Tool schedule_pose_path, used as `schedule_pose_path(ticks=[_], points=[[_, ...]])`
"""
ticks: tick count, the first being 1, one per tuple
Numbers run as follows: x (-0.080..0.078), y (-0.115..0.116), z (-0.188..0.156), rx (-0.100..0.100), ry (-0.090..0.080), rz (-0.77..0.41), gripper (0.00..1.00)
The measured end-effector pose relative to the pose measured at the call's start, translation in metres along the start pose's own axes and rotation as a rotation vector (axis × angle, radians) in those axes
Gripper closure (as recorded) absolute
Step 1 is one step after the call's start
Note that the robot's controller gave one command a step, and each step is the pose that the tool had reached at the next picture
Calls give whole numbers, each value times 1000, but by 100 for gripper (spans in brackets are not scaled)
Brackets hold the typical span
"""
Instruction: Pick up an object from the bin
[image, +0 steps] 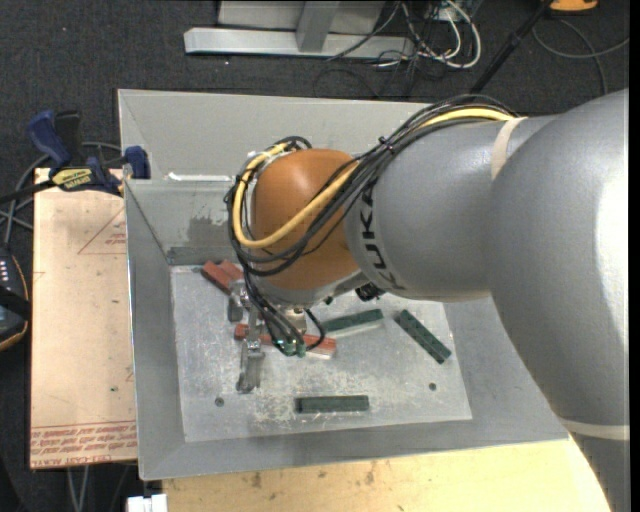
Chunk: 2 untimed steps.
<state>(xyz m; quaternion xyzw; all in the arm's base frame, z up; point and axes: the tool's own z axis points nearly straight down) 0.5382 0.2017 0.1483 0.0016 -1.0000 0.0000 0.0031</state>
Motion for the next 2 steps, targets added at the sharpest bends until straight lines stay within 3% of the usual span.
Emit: schedule_pose_path(ticks=[1,2], points=[[-26,-60,76,1,-8,15,0],[-27,-55,71,-4,-13,11,100]])
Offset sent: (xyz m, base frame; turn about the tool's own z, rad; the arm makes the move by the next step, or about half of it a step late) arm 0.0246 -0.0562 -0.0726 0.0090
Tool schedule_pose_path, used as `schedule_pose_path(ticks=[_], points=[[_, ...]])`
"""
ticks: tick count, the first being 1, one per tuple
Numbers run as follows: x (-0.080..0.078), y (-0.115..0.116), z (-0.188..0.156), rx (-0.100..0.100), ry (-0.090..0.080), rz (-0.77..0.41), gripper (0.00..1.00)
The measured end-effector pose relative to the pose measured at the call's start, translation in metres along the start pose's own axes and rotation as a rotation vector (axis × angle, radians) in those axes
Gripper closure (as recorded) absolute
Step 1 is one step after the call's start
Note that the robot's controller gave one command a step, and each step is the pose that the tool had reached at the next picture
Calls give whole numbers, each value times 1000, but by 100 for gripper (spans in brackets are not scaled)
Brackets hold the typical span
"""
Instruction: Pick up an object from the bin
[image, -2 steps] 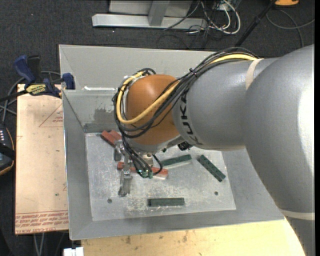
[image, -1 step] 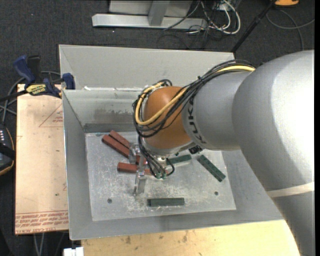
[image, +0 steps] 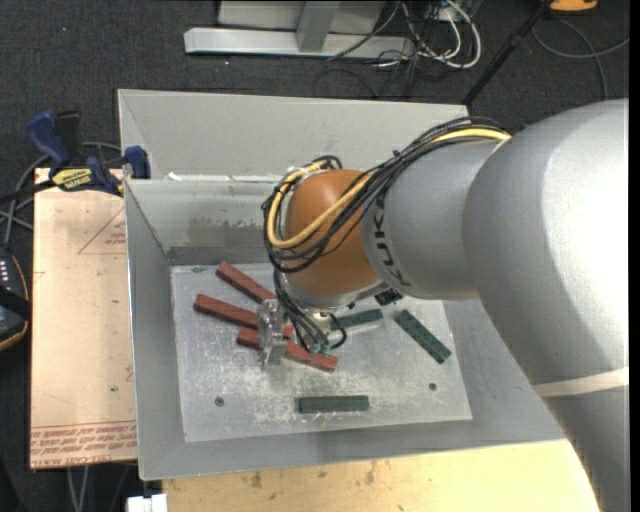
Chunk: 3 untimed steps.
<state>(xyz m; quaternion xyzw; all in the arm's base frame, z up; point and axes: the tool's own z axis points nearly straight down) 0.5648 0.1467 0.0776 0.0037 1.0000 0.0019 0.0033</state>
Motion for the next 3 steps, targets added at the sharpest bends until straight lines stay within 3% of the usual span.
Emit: schedule_pose_path(ticks=[1,2,3], points=[[-33,49,5,0,-1,-112,100],[-31,47,7,0,3,-109,0],[-71,-33,6,4,-3,-19,0]])
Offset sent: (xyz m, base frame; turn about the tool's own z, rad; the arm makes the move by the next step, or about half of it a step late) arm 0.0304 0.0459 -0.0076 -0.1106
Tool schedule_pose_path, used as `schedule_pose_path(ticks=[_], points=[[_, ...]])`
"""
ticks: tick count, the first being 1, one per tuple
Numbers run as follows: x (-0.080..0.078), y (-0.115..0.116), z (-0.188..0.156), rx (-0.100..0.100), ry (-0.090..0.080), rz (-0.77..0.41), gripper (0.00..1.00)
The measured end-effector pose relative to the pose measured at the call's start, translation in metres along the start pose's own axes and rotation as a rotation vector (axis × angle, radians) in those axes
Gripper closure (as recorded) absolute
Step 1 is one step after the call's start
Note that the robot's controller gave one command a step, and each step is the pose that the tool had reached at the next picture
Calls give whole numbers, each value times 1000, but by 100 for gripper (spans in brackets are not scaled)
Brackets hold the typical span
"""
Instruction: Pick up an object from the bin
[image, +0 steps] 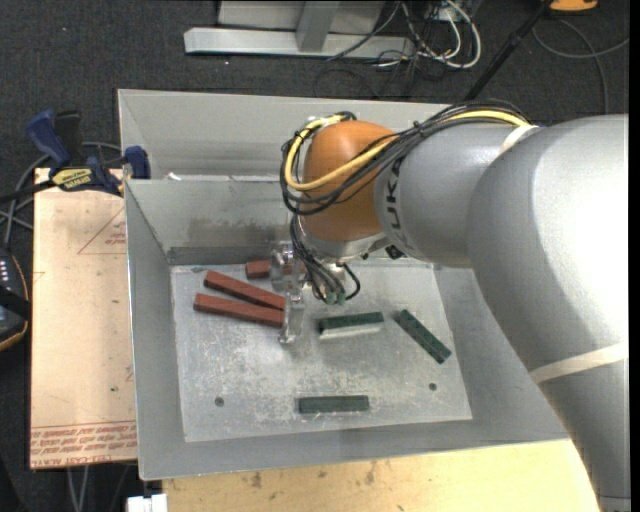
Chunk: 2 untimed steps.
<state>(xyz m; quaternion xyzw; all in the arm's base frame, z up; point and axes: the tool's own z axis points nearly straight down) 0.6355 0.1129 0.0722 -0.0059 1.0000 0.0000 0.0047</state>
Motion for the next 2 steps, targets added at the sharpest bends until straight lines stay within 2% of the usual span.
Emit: schedule_pose_path(ticks=[1,2], points=[[1,5,-1,-3,5,-6,100],[74,-22,-154,-2,1,-204,100]])
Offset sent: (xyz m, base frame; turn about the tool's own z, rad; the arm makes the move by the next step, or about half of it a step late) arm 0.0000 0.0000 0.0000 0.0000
